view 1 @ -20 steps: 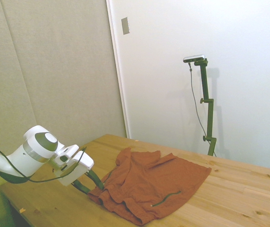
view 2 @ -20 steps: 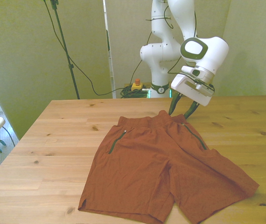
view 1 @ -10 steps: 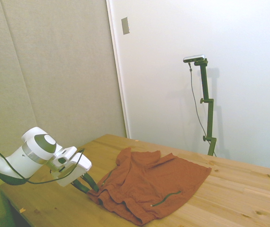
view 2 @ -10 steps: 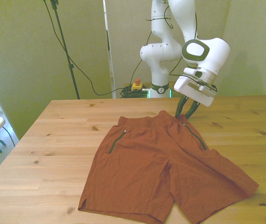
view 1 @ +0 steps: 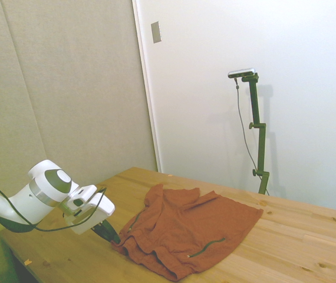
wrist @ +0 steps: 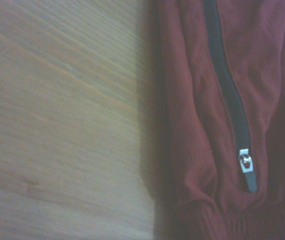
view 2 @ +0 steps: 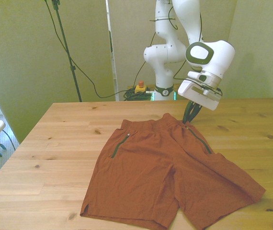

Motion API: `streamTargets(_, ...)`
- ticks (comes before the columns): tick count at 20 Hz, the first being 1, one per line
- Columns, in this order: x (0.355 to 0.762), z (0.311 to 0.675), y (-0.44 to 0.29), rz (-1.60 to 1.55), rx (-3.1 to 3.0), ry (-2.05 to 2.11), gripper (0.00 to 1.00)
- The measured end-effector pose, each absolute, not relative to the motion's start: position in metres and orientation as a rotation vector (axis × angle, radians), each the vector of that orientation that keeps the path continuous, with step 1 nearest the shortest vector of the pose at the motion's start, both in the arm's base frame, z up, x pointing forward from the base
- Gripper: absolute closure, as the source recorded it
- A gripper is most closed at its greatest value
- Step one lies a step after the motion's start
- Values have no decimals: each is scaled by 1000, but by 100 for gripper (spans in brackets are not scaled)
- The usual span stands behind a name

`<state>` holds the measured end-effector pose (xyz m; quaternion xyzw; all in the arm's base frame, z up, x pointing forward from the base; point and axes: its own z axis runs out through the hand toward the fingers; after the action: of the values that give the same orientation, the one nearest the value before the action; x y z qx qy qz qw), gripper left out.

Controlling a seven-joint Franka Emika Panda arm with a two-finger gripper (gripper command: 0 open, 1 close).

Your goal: Fold the shorts

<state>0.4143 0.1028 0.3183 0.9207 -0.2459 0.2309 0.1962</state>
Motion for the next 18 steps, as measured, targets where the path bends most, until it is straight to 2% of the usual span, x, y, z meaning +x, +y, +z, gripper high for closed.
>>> streamTargets(4, 416, 330, 100, 618, 2606, -746, 100)
streamTargets(12, 411, 434, 49, 689, 2703, -947, 100)
streamTargets(18, 421, 475, -13, 691, 2709, -1111, 100)
